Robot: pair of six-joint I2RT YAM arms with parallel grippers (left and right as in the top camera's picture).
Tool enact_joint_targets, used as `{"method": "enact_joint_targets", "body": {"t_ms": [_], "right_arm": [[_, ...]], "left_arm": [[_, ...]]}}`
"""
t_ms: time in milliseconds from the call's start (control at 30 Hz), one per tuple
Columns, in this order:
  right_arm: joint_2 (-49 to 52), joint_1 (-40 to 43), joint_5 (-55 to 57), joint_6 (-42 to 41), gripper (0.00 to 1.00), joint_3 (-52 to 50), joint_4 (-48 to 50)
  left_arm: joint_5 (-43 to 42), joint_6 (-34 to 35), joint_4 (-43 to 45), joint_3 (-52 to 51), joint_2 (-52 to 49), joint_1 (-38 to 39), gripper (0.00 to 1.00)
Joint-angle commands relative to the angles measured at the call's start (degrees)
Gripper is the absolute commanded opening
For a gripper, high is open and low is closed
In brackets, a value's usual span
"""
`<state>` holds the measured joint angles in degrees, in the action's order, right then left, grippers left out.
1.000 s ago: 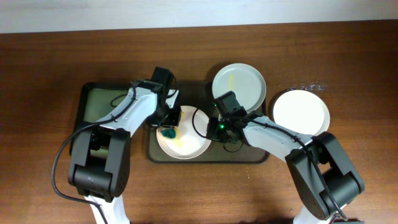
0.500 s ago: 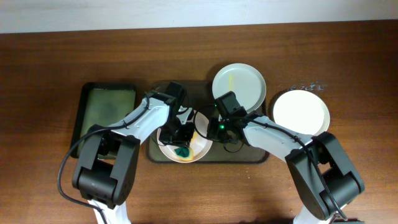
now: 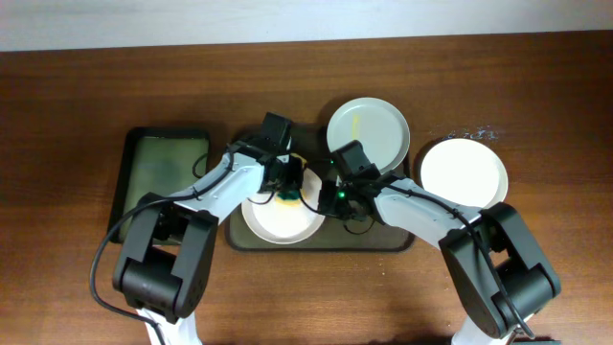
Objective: Clean dirty plates on tray and stack at the side
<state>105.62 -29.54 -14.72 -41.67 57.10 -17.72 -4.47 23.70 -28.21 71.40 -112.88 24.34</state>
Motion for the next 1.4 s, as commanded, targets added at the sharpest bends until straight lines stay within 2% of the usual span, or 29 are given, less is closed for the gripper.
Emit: {"method": "enact_joint_targets", "body": {"t_ms": [0,167,233,333,400,500,567,600,733,800,933,1067,1200,1267,1367], "right_arm": [[1.6,0.8,-0.1,-0.4,0.04,0.2,-1.8],[1.6,3.1,-0.3,-0.8,0.04,0.2,-3.7],[1.6,3.1,-0.3,-0.8,0.04,0.2,-3.7],[1.6,3.0,-0.3,-0.8,0.04,0.2,-3.8],[1.6,3.0,-0.3,-0.8,0.04,0.2,-3.9],[1.6,3.0,-0.3,-0.8,0.04,0.2,-3.9],[1.6,3.0,-0.3,-0.8,0.04,0.2,-3.9],[1.6,3.0,-0.3,-0.8,0.04,0.2,-3.9],[1.6,3.0,-0.3,-0.8,0.04,0.2,-3.9],[1.6,3.0,-0.3,-0.8,0.04,0.2,-3.9],[1.6,3.0,-0.3,-0.8,0.04,0.2,-3.8],[1.6,3.0,-0.3,-0.8,0.04,0.2,-3.9],[1.6,3.0,-0.3,-0.8,0.04,0.2,-3.9],[1.6,3.0,-0.3,-0.8,0.04,0.2,-3.9],[1.6,3.0,-0.3,-0.8,0.04,0.2,-3.9]], "left_arm": [[22.2,2.6,0.5,-0.7,-1.7,-0.5,0.0],[32.0,2.4,-4.6,-0.7,-1.7,-0.5,0.0],[29.7,-1.8,-7.9,-0.7,-1.7,-0.5,0.0],[18.1,-10.7,-11.0,-0.7,-1.7,-0.5,0.0],[2.6,-21.1,-12.7,-0.7,-1.7,-0.5,0.0],[-13.9,-33.1,-16.1,-0.7,-1.7,-0.5,0.0],[-22.2,-38.2,-19.2,-0.7,-1.7,-0.5,0.0],[-23.5,-39.1,-20.0,-0.7,-1.7,-0.5,0.0],[-23.3,-38.9,-19.7,-0.7,-1.7,-0.5,0.0],[-19.2,-34.5,-16.1,-0.7,-1.7,-0.5,0.0],[-2.9,-21.6,-8.7,0.2,-1.7,-0.5,0.0],[14.7,-11.9,-1.4,0.8,-1.7,-0.5,0.0],[31.2,0.6,-2.5,0.8,-1.7,-0.5,0.0],[33.2,3.3,-6.3,0.8,-1.7,-0.5,0.0],[27.3,2.9,-12.0,0.8,-1.7,-0.5,0.0]]}}
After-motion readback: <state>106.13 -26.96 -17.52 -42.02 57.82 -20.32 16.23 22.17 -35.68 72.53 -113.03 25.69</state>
